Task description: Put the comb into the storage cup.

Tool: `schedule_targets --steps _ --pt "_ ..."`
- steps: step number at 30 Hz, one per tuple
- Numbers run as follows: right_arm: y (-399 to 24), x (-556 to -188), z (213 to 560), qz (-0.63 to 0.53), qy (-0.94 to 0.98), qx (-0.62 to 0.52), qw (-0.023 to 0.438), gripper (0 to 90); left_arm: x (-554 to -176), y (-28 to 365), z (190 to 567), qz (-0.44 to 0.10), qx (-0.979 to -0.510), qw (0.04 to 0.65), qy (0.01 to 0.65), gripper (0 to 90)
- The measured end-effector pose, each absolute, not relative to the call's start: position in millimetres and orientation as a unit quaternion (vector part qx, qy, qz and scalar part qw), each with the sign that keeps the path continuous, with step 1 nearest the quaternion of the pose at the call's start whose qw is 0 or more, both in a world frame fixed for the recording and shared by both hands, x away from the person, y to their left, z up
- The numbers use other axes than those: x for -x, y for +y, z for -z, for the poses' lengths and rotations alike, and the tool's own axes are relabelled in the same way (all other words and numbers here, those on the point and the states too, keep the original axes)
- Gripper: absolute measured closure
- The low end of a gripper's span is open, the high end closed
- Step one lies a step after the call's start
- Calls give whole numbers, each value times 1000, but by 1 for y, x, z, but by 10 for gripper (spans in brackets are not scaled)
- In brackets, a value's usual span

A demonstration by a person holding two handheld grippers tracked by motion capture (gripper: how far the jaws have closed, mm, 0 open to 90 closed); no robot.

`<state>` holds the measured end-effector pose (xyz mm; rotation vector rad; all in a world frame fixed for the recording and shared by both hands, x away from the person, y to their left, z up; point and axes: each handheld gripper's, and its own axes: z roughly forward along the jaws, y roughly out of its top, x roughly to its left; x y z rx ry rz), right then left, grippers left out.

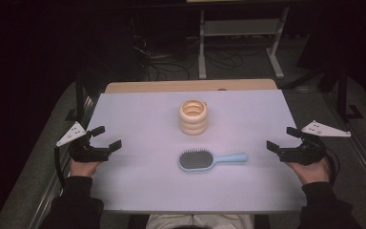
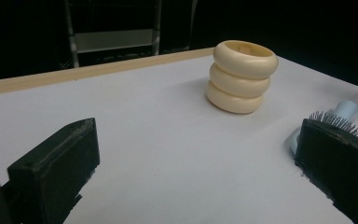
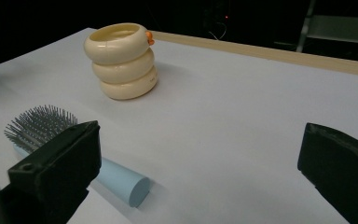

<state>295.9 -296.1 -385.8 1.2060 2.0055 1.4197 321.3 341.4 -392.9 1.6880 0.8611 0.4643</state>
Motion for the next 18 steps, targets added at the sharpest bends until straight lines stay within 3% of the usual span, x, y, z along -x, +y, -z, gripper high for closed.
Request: schedule_targets --steps 18 --pt "-292 -297 385 -506 727 -423 189 0 -319 341 392 -194 -714 566 363 0"
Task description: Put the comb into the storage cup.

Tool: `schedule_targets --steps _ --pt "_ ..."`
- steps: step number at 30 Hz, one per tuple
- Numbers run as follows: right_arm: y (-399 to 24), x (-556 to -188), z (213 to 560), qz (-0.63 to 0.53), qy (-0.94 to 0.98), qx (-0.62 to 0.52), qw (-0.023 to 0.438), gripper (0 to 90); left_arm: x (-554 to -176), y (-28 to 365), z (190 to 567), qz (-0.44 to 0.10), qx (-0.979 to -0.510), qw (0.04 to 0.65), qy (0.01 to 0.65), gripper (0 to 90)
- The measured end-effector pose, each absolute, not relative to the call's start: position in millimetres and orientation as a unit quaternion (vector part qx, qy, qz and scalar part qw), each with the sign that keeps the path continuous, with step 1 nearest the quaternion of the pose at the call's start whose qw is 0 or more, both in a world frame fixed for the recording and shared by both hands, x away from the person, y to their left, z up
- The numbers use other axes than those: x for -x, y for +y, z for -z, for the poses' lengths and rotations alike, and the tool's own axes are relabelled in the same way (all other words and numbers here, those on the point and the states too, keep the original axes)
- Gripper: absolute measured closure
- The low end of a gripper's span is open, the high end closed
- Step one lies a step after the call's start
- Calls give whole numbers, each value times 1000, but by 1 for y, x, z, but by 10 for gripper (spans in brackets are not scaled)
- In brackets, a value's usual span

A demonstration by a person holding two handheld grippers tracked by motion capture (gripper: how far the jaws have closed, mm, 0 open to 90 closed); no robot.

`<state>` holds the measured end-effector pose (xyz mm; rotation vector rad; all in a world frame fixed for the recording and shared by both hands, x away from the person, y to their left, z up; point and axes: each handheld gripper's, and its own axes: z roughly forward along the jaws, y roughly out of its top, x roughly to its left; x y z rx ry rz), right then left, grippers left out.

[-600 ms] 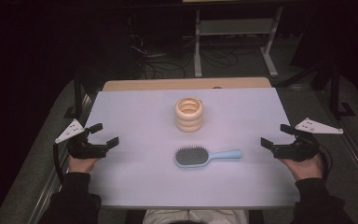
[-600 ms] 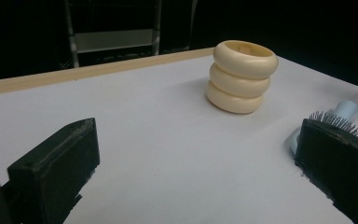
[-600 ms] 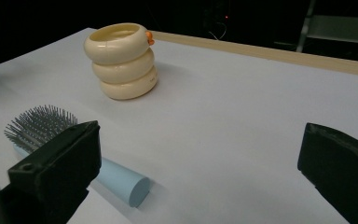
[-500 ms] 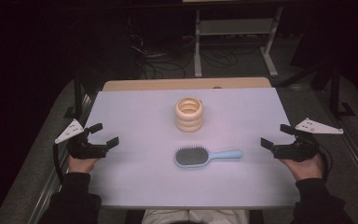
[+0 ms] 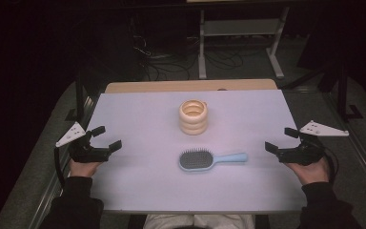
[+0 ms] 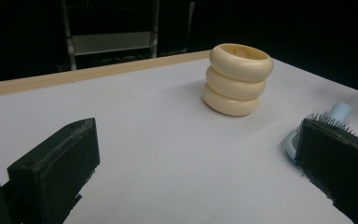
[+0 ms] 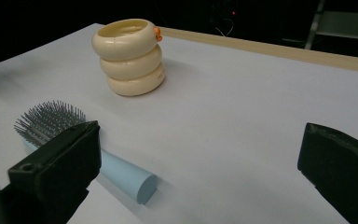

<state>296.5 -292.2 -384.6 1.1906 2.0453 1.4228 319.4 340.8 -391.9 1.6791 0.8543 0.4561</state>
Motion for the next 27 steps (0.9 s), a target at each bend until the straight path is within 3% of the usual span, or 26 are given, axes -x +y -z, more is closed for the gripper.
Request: schedule_targets --steps 6,27 --pt "-286 -294 371 -504 737 -401 203 0 -318 341 392 -195 -715 565 364 0" --pt "-260 -324 347 -464 790 -359 177 0 -318 340 392 -195 -714 564 367 0"
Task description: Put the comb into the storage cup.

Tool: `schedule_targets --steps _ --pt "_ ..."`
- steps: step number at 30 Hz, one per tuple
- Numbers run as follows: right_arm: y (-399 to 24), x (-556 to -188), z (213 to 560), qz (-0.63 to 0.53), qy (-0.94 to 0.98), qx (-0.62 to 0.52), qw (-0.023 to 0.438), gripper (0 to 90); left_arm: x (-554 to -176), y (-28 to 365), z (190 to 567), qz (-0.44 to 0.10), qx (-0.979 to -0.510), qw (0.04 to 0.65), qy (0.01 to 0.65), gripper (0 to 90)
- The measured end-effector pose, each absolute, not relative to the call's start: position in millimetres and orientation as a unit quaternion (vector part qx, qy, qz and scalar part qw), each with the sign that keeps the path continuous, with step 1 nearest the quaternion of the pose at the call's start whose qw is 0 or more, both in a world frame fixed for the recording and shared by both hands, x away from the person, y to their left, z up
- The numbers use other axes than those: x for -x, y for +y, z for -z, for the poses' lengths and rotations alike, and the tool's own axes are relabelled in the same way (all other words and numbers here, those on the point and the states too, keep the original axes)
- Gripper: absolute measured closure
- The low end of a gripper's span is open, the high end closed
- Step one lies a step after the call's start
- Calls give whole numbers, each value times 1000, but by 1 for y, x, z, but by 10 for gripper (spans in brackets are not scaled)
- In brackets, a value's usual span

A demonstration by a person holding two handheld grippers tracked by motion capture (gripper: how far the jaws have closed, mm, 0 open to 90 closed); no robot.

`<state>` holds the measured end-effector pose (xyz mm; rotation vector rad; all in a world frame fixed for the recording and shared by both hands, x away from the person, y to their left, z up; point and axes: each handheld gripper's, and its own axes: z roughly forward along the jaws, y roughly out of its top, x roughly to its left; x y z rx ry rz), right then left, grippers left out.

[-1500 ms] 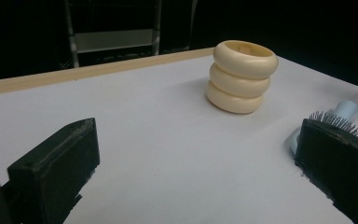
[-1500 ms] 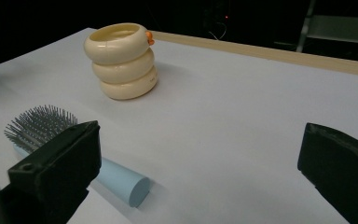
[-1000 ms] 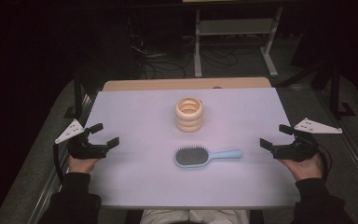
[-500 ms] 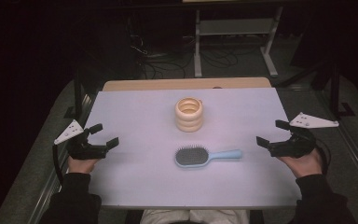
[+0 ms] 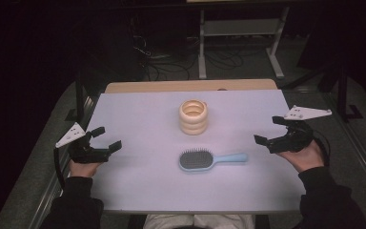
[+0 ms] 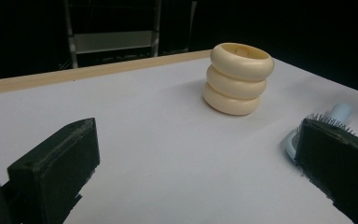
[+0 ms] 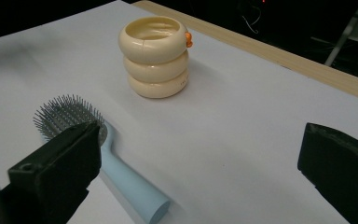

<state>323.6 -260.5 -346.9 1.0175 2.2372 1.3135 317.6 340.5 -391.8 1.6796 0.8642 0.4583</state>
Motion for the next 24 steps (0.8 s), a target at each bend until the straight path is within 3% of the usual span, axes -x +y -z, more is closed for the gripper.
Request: schedule_targets --steps 24 --pt "-218 -348 337 -428 839 -302 145 0 -318 340 392 -194 -714 565 366 0"
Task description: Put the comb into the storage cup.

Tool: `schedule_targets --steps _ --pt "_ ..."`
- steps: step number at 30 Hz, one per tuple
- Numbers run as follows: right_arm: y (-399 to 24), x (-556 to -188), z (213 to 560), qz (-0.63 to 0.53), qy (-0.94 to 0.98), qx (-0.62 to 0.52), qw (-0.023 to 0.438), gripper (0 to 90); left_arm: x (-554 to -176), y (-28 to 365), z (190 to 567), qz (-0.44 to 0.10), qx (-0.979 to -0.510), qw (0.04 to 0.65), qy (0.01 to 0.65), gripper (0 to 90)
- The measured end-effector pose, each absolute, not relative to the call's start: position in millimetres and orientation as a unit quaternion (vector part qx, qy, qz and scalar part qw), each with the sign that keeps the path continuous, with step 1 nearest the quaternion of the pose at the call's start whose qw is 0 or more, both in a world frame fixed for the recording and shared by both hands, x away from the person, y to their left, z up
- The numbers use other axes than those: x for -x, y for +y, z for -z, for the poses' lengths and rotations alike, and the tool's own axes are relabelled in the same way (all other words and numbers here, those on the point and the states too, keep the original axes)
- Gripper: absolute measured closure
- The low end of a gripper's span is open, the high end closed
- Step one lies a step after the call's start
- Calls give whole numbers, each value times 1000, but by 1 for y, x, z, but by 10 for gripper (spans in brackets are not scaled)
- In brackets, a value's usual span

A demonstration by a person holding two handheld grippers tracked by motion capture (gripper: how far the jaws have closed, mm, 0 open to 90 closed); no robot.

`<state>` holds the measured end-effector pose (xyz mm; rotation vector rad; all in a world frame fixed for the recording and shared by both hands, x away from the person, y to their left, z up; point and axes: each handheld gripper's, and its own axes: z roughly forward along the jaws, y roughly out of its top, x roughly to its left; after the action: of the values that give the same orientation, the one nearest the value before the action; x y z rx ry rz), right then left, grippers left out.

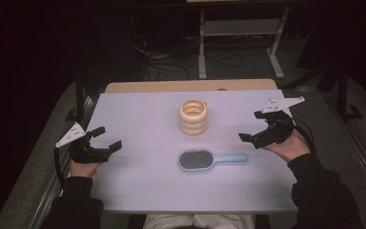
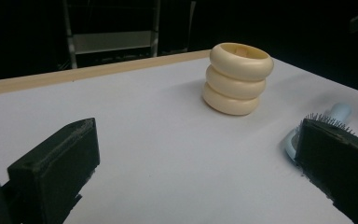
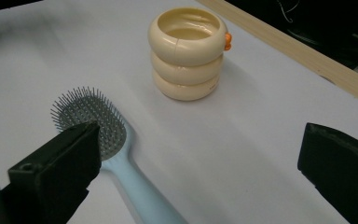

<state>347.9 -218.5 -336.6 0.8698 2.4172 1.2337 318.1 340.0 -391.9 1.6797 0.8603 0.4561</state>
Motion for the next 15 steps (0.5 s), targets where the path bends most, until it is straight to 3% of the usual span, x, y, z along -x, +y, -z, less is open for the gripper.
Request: schedule_targets --steps 15 --pt "-196 -354 350 -402 867 -269 123 0 -318 339 392 -193 -714 565 364 0"
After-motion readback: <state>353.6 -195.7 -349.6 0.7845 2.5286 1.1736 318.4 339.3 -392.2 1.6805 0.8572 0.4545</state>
